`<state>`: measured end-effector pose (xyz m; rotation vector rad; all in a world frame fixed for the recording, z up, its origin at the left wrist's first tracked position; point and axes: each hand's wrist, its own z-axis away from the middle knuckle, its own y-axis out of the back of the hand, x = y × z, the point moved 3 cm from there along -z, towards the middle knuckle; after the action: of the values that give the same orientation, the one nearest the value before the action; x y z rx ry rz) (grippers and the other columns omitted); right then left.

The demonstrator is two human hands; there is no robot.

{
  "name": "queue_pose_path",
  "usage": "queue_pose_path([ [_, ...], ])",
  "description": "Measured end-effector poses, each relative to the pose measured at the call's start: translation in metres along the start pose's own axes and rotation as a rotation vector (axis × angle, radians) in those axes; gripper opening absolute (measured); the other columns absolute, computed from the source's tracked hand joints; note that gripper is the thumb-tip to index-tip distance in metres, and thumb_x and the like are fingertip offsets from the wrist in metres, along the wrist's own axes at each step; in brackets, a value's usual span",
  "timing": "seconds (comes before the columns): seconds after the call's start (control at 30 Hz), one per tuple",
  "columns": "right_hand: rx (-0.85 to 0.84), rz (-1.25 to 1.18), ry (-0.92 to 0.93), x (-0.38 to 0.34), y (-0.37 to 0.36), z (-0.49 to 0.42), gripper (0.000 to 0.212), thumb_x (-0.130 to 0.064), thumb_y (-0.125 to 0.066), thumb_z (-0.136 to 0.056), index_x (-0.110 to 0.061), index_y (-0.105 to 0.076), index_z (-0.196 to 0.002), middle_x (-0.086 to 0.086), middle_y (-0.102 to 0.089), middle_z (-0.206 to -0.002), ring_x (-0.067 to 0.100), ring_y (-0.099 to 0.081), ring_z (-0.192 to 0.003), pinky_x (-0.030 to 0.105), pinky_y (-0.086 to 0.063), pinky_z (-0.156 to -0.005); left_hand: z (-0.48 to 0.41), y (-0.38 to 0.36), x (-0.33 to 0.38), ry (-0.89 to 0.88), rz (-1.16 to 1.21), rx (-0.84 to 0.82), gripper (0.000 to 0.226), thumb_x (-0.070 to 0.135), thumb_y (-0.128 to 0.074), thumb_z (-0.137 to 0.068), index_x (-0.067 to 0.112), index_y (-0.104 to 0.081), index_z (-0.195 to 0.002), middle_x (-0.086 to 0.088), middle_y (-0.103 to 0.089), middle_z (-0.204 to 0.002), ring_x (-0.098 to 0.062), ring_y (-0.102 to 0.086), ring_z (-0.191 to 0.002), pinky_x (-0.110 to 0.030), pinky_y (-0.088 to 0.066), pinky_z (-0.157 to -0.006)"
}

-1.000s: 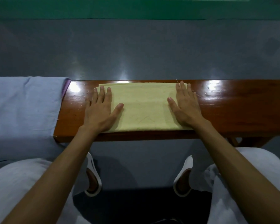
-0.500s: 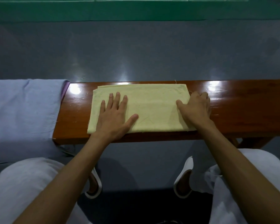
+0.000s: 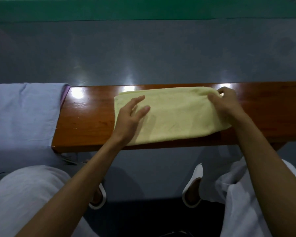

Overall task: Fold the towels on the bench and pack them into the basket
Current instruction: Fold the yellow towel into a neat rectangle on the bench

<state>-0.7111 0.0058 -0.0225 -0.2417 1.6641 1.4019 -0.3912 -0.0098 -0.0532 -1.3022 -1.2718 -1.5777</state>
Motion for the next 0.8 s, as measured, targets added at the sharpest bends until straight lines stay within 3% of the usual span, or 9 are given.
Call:
queue_pose_path([
  [0.1,-0.014,-0.327,-0.101,-0.007,0.006,0.002,0.027,-0.018,-0.063,-0.098,-0.013,-0.067,-0.125,0.002,-0.064,-0.113,0.020,-0.061,-0.100,0.032,-0.049,-0.081,-0.007,0.022,0.011,0.093,0.132,0.130,0.019,0.016,-0.057,-0.104,0.007,-0.068,-0.116,-0.004,-0.072,-0.111,-0.009,-0.069,-0.095,-0.031,-0.055,-0.078],
  [0.23,-0.138,-0.632,-0.170,-0.033,-0.021,0.013,0.017,-0.015,-0.065,-0.098,-0.016,-0.071,-0.114,0.006,-0.072,-0.108,0.023,-0.070,-0.095,0.041,-0.059,-0.084,-0.011,0.051,0.004,0.375,0.229,0.092,0.029,0.022,-0.044,-0.109,0.003,-0.065,-0.116,-0.011,-0.075,-0.097,-0.016,-0.069,-0.067,-0.023,-0.055,-0.055],
  [0.33,-0.248,-0.691,-0.048,-0.074,-0.062,0.030,0.017,-0.012,-0.060,-0.101,-0.011,-0.069,-0.115,0.007,-0.069,-0.097,0.020,-0.066,-0.084,0.041,-0.056,-0.080,-0.010,0.052,-0.002,0.434,0.245,0.009,0.035,0.030,-0.042,-0.110,0.006,-0.063,-0.123,-0.010,-0.078,-0.099,-0.018,-0.071,-0.068,-0.024,-0.057,-0.056],
  [0.4,-0.359,-0.623,0.067,-0.103,-0.093,0.047,0.030,-0.016,-0.059,-0.102,-0.009,-0.063,-0.131,0.004,-0.068,-0.107,0.016,-0.066,-0.089,0.033,-0.055,-0.079,-0.010,0.047,-0.003,0.436,0.244,-0.011,0.040,0.040,-0.040,-0.110,0.010,-0.063,-0.122,-0.010,-0.078,-0.102,-0.020,-0.072,-0.069,-0.026,-0.057,-0.055],
  [0.47,-0.509,-0.480,0.150,-0.122,-0.119,0.067,0.048,-0.025,-0.062,-0.102,-0.020,-0.050,-0.148,0.001,-0.065,-0.112,0.011,-0.065,-0.089,0.023,-0.054,-0.069,-0.012,0.045,-0.005,0.457,0.258,-0.015,0.047,0.052,-0.039,-0.107,0.014,-0.065,-0.116,-0.007,-0.078,-0.099,-0.021,-0.071,-0.069,-0.028,-0.056,-0.057],
  [0.53,-0.579,-0.360,0.221,-0.129,-0.134,0.079,0.051,-0.029,-0.064,-0.100,-0.027,-0.048,-0.149,0.005,-0.065,-0.101,0.012,-0.061,-0.081,0.022,-0.051,-0.060,-0.014,0.048,-0.007,0.445,0.264,0.005,0.051,0.058,-0.044,-0.103,0.017,-0.071,-0.117,-0.005,-0.078,-0.104,-0.025,-0.075,-0.087,-0.036,-0.059,-0.075],
  [0.6,-0.510,-0.297,0.252,-0.127,-0.133,0.080,0.048,-0.029,-0.063,-0.101,-0.026,-0.050,-0.147,0.008,-0.065,-0.103,0.014,-0.061,-0.083,0.019,-0.052,-0.059,-0.016,0.050,-0.008,0.421,0.271,0.038,0.039,0.048,-0.056,-0.101,0.017,-0.074,-0.117,-0.005,-0.078,-0.110,-0.028,-0.075,-0.103,-0.044,-0.058,-0.091],
  [0.67,-0.410,-0.254,0.247,-0.118,-0.126,0.071,0.043,-0.027,-0.062,-0.101,-0.021,-0.053,-0.143,0.007,-0.063,-0.108,0.017,-0.063,-0.090,0.021,-0.052,-0.064,-0.018,0.051,-0.009,0.415,0.195,0.076,0.021,0.027,-0.066,-0.099,0.015,-0.073,-0.115,-0.002,-0.078,-0.106,-0.024,-0.075,-0.102,-0.038,-0.059,-0.081],
  [0.8,-0.319,-0.173,0.248,-0.096,-0.110,0.056,0.036,-0.023,-0.065,-0.099,-0.016,-0.059,-0.134,0.011,-0.065,-0.105,0.019,-0.065,-0.081,0.023,-0.052,-0.058,-0.019,0.051,-0.011,0.411,0.139,0.069,0.043,0.009,-0.073,-0.092,0.011,-0.062,-0.134,-0.006,-0.072,-0.119,-0.022,-0.073,-0.103,-0.035,-0.061,-0.079],
])
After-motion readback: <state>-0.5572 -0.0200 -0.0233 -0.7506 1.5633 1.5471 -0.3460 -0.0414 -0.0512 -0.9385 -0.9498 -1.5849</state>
